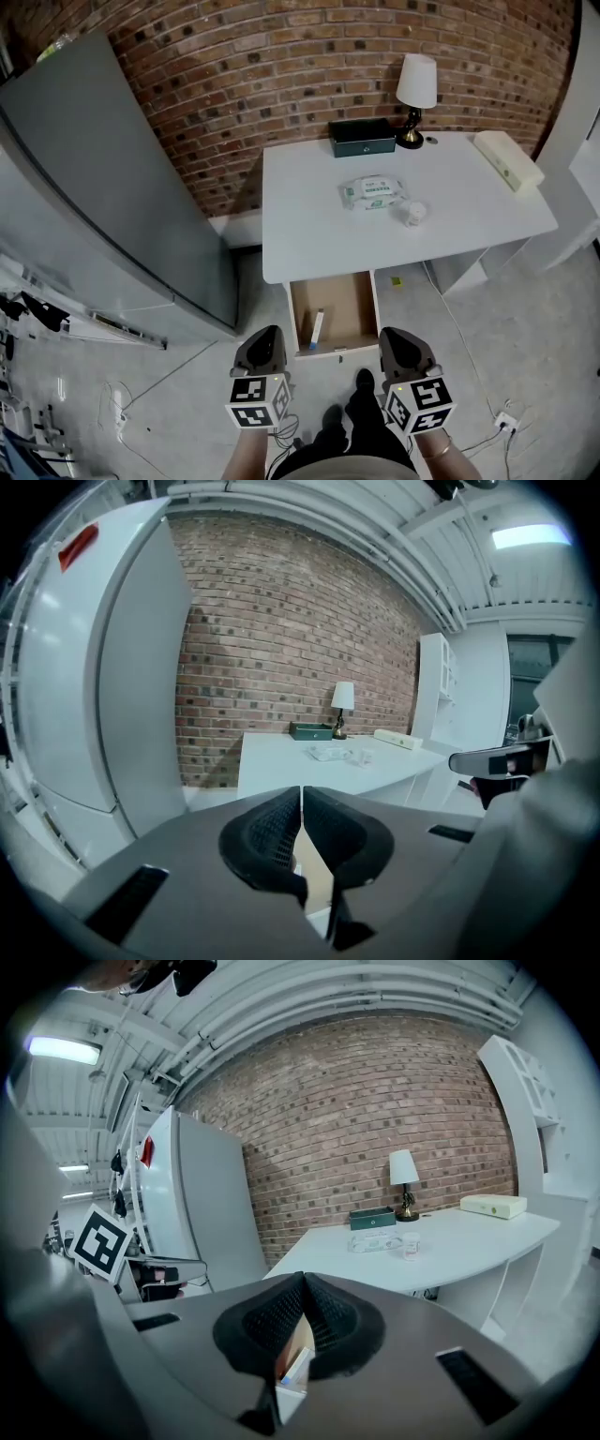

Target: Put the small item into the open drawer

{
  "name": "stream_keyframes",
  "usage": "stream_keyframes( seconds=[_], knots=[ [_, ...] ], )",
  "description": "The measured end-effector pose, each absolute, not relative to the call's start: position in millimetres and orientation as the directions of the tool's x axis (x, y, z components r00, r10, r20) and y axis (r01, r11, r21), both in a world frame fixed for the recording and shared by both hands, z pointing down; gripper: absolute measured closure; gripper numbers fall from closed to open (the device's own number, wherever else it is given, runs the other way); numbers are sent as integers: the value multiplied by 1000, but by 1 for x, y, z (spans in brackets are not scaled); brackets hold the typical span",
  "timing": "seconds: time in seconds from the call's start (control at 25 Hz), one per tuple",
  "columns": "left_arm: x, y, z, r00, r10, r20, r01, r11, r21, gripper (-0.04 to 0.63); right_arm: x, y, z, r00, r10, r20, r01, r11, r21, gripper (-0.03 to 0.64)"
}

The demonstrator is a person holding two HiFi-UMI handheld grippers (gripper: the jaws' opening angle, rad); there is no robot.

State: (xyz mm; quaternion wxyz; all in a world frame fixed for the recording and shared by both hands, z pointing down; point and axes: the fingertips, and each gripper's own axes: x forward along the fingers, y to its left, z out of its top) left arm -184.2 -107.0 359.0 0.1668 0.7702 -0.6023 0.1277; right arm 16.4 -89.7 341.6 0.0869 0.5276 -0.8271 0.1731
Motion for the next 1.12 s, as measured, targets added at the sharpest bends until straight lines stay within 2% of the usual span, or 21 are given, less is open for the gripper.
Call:
stream_keyframes(
  seconds=[0.64, 1.12],
  knots=[
    [-194, -70, 322, 281, -907, 313, -960, -267, 86, 568, 13, -58, 318, -401, -867, 296, -916, 384, -118, 611],
    [-205, -66, 328, 260, -914, 310, -965, -250, 73, 566, 2, -52, 326, -416, -857, 304, -909, 400, -116, 611]
  ],
)
